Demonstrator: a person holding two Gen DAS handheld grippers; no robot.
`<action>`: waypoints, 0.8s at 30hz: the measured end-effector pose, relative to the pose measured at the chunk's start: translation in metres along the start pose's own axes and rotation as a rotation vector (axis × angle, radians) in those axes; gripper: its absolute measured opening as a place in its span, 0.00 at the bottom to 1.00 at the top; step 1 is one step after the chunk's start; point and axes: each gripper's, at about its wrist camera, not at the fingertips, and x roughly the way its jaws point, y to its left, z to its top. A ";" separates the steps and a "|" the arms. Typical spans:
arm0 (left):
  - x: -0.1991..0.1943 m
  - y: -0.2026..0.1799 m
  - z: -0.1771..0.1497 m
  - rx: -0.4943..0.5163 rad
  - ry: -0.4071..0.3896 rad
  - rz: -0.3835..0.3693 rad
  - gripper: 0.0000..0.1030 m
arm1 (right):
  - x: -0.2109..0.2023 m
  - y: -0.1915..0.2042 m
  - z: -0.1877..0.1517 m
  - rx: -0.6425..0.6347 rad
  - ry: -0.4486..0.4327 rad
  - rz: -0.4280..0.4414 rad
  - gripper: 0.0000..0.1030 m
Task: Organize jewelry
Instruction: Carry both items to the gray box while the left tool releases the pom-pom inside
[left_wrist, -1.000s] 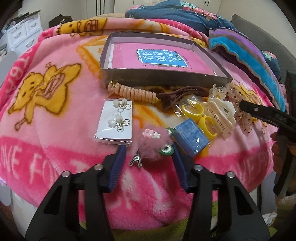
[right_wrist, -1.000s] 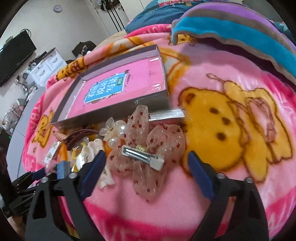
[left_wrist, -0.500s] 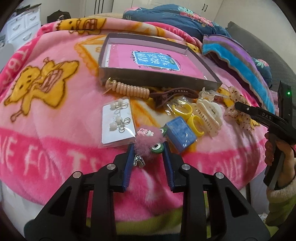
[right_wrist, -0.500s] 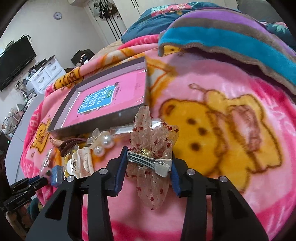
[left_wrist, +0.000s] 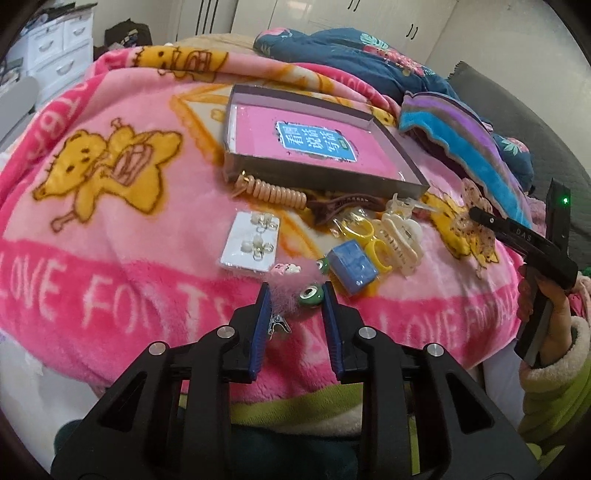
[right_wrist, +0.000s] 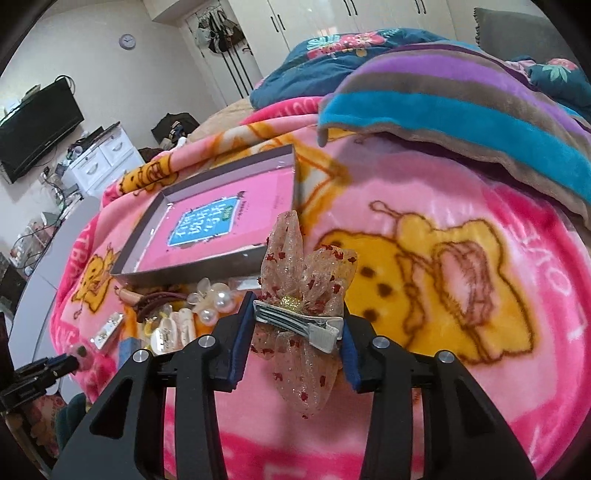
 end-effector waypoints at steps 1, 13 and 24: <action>-0.001 0.000 0.000 -0.004 -0.003 0.002 0.19 | 0.000 0.002 0.001 -0.005 -0.004 0.004 0.38; -0.005 0.020 0.052 -0.028 -0.078 0.068 0.19 | 0.005 0.040 0.036 -0.085 -0.056 0.084 0.38; 0.011 0.024 0.113 -0.047 -0.129 0.082 0.19 | 0.024 0.052 0.071 -0.116 -0.071 0.102 0.38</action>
